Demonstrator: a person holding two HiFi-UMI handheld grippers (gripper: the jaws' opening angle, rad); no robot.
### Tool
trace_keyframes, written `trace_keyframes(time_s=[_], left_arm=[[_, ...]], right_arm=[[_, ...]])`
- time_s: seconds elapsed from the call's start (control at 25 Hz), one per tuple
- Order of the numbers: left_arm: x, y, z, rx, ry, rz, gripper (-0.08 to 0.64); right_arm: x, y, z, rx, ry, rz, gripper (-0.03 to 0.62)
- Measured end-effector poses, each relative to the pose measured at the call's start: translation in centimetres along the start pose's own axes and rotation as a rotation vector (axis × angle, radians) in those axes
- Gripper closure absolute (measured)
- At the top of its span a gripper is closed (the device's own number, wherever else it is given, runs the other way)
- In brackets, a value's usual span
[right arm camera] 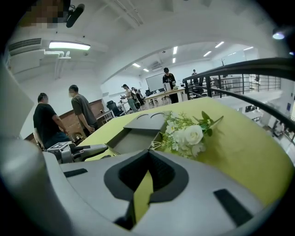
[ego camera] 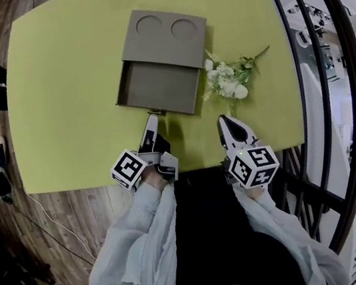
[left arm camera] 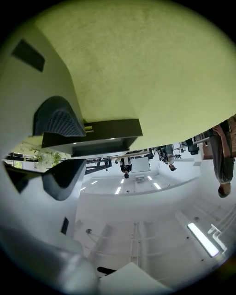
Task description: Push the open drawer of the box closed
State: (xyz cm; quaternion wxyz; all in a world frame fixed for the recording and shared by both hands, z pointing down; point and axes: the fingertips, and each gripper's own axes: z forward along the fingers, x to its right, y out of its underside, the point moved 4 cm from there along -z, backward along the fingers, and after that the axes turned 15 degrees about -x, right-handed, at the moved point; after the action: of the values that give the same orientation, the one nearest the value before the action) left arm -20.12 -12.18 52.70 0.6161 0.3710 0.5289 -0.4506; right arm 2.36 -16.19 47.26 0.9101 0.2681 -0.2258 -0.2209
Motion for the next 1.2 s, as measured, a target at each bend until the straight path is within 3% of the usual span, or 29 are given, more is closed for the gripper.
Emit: trace_keyframes(time_s=[0.48, 0.96, 1.2], left_arm=[[-1.8, 0.1, 1.1, 0.032, -0.001, -0.038, 0.413], [-2.4, 0.0, 0.9, 0.032, -0.007, -0.049, 0.420], [-2.8, 0.1, 1.0, 0.019, -0.086, -0.110, 0.379]], right_arm=[[2.0, 0.7, -0.8, 0.004, 0.053, 0.041, 0.586], [2.2, 1.2, -0.6, -0.014, 0.052, 0.046, 0.584], [1.9, 1.3, -0.6, -0.021, 0.051, 0.038, 0.585]])
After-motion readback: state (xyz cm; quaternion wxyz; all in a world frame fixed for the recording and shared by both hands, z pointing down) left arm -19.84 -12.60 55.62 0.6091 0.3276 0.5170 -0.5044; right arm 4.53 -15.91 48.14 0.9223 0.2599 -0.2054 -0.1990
